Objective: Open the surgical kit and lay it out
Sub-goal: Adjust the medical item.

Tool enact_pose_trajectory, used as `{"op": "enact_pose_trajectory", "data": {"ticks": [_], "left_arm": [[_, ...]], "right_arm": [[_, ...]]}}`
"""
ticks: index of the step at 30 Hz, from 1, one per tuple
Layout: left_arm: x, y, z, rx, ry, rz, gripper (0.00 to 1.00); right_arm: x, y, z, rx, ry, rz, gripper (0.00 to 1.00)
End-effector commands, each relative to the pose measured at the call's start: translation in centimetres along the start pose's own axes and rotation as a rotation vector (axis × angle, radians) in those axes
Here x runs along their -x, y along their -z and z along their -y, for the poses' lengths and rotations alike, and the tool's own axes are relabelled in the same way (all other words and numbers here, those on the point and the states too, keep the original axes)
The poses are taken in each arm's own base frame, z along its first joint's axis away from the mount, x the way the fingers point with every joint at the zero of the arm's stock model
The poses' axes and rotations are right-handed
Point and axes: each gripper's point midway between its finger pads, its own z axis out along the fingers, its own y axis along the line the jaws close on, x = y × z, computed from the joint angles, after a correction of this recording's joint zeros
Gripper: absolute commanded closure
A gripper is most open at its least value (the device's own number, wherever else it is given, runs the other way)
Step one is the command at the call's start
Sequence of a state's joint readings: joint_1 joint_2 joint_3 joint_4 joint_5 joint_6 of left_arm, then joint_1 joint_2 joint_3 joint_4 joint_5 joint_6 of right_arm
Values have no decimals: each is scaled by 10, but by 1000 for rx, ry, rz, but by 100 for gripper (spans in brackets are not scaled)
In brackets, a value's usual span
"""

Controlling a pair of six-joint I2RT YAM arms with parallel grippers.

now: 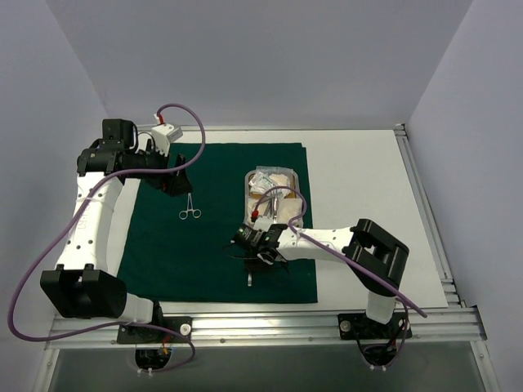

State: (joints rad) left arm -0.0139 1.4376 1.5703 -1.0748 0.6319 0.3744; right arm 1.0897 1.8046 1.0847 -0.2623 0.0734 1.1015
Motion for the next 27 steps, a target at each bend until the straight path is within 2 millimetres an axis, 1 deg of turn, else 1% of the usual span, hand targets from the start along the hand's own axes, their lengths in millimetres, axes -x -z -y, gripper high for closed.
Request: {"op": "enact_pose_trajectory", "data": {"ticks": [1, 4, 8, 12, 15, 17, 19, 20, 21, 22, 23, 24, 25, 26, 27], "left_arm": [[10, 8, 9, -27, -35, 33, 6], [10, 8, 10, -34, -37, 33, 6], [9, 8, 10, -35, -41, 34, 6], [9, 8, 10, -35, -40, 34, 6], [9, 8, 12, -46, -36, 35, 6], [10, 7, 12, -51, -36, 35, 6], [10, 6, 12, -61, -32, 27, 6], [7, 6, 15, -77, -29, 16, 6], [6, 5, 19, -106, -31, 15, 5], [6, 4, 20, -126, -52, 12, 3], [2, 6, 26, -157, -51, 0, 2], [4, 6, 34, -208, -86, 14, 6], [3, 6, 38, -240, -98, 16, 9], [2, 10, 46, -275, -103, 13, 13], [3, 11, 50, -301, -116, 20, 16]], "right_arm": [[6, -4, 15, -66, -13, 23, 78], [8, -2, 16, -74, -11, 32, 77], [12, 3, 16, -77, -10, 51, 77], [16, 6, 12, -55, -13, 70, 90], [17, 7, 11, -57, -9, 79, 97], [19, 10, 8, -46, 1, 91, 100], [23, 16, 1, -12, 13, 108, 100], [26, 20, -3, 2, 45, 126, 100], [32, 31, -12, 43, 58, 156, 100], [35, 37, -17, 66, 83, 178, 100], [41, 46, -27, 107, 140, 223, 100], [51, 66, -39, 165, 161, 269, 100], [57, 78, -46, 200, 189, 308, 100], [70, 93, -59, 254, 209, 376, 100], [80, 119, -69, 316, 286, 447, 100]]}}
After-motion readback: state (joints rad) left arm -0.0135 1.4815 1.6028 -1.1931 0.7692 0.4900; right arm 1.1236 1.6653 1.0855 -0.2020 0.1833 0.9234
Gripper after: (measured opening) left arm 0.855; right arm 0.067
